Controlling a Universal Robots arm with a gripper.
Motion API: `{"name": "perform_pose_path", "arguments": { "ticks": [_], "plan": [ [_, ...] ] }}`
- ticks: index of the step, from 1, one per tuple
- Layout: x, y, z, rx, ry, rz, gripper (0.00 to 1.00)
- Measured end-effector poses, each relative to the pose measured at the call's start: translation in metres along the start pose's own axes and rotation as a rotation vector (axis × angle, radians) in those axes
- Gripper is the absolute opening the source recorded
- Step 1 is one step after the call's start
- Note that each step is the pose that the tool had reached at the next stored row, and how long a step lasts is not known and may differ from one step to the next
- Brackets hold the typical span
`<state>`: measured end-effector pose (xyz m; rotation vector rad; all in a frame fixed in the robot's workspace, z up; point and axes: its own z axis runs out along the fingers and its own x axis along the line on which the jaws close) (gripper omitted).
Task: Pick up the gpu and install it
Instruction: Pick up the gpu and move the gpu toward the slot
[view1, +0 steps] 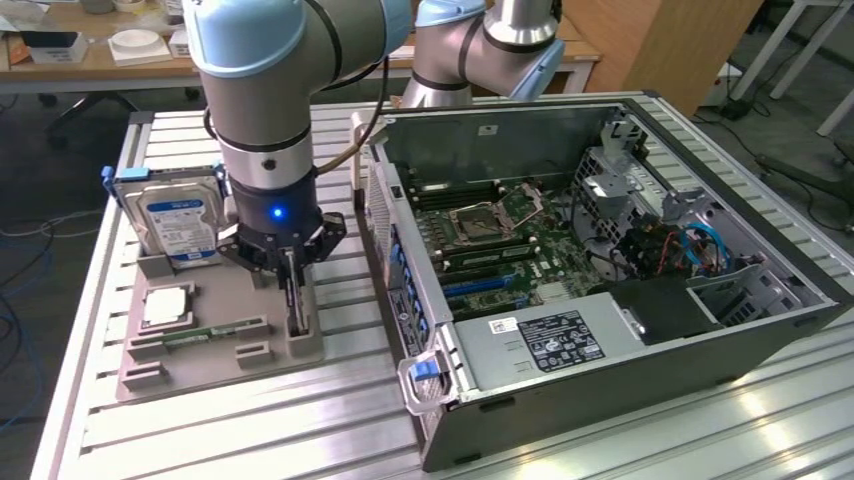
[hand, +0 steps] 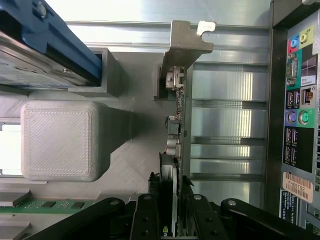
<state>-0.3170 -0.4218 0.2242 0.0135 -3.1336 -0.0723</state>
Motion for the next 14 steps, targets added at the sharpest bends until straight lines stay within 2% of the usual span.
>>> {"name": "perform_pose_path", "arguments": {
  "ticks": [11,14],
  "plan": [
    [-0.0004,0.0,-0.0002,-0.0003,0.0,0.0,0.26],
    [-0.0004,0.0002,-0.005,-0.0003,0.0,0.0,0.26]
  ]
}}
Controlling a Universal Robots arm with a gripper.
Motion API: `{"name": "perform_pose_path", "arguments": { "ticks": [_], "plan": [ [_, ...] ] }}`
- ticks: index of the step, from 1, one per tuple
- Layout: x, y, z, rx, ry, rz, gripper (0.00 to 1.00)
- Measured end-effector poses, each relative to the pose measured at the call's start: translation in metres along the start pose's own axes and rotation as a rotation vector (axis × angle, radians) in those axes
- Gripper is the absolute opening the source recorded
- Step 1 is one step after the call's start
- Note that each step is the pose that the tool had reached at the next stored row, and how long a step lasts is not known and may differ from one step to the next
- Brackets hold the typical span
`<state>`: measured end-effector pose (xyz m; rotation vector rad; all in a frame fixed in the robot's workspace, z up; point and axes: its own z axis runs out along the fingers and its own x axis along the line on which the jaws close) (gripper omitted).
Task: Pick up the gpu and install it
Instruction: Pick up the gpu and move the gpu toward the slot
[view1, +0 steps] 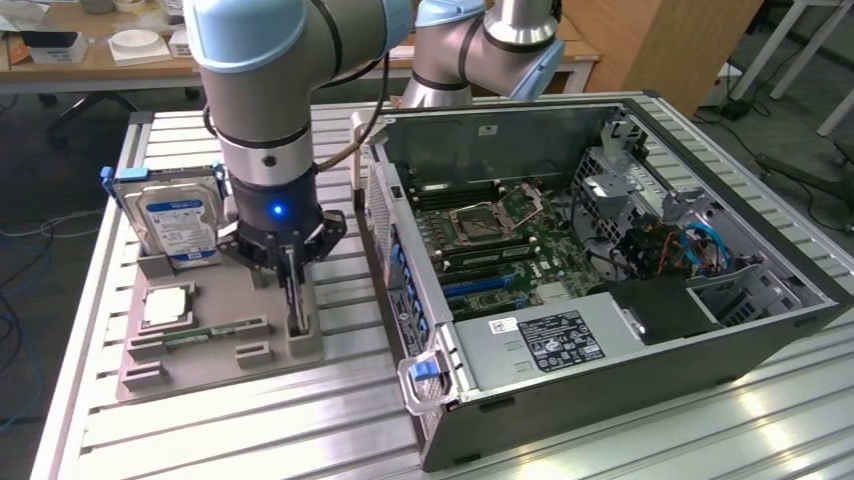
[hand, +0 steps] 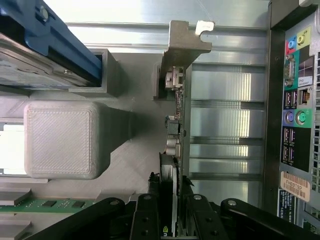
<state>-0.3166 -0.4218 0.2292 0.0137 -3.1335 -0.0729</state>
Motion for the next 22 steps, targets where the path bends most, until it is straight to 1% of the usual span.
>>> {"name": "perform_pose_path", "arguments": {
  "ticks": [5,16,22],
  "plan": [
    [0.0,0.0006,-0.0122,0.0001,0.0002,-0.001,0.26],
    [0.0,0.0011,-0.029,0.0001,0.0001,-0.001,0.26],
    [0.0,0.0013,-0.0419,-0.0004,0.0,-0.001,0.26]
  ]
}}
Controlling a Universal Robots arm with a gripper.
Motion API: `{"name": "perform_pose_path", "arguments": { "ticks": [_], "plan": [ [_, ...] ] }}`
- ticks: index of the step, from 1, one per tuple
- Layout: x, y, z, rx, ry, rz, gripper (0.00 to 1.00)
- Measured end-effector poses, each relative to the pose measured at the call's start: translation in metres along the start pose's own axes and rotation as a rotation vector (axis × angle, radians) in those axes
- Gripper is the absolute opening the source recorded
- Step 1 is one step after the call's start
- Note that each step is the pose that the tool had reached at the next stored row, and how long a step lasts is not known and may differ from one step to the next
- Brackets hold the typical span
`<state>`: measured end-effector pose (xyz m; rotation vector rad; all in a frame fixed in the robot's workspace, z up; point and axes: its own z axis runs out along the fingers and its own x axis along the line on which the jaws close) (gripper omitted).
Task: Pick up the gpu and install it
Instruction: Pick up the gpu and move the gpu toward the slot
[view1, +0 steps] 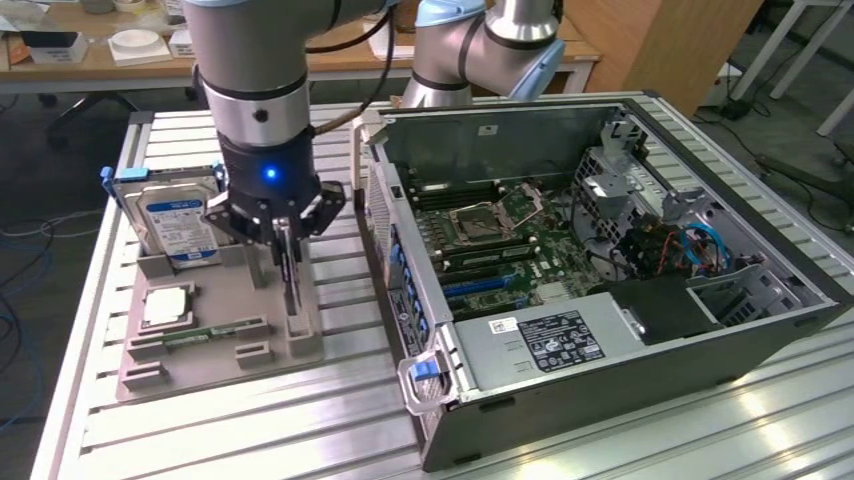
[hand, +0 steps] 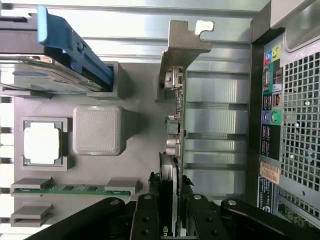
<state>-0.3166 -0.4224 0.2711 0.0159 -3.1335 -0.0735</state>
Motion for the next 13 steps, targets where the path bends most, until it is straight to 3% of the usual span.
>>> {"name": "perform_pose_path", "arguments": {
  "ticks": [13],
  "plan": [
    [0.0,0.0016,-0.0379,-0.0002,0.0,0.0,0.26]
  ]
}}
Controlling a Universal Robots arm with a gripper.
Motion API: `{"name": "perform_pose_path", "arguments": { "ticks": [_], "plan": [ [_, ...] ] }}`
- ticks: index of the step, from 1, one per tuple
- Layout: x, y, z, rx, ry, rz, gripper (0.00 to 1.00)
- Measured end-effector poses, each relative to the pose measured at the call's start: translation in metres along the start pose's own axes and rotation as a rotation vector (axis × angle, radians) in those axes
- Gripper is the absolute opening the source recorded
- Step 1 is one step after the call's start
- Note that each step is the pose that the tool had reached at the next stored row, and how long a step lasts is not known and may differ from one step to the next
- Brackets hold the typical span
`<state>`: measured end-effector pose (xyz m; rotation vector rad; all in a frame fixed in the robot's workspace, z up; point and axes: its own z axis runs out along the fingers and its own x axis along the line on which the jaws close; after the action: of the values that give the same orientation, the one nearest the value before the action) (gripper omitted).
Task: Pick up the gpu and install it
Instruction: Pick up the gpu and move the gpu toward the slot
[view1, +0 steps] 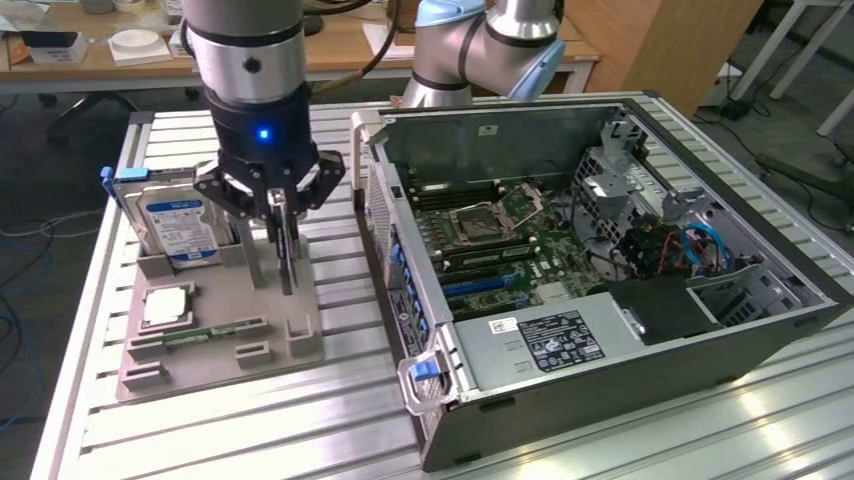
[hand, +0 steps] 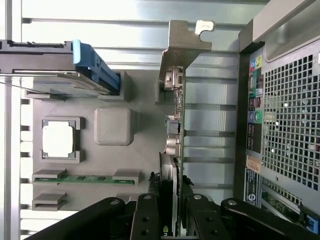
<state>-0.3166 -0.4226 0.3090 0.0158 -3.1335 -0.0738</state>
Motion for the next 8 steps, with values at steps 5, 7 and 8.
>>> {"name": "perform_pose_path", "arguments": {
  "ticks": [5,7,8],
  "plan": [
    [0.0,0.0006,-0.0117,-0.0002,0.0,0.0,0.26],
    [0.0,0.0008,-0.0163,-0.0004,0.0,0.0,0.26],
    [0.0,0.0009,-0.0187,-0.0006,0.0,0.0,0.26]
  ]
}}
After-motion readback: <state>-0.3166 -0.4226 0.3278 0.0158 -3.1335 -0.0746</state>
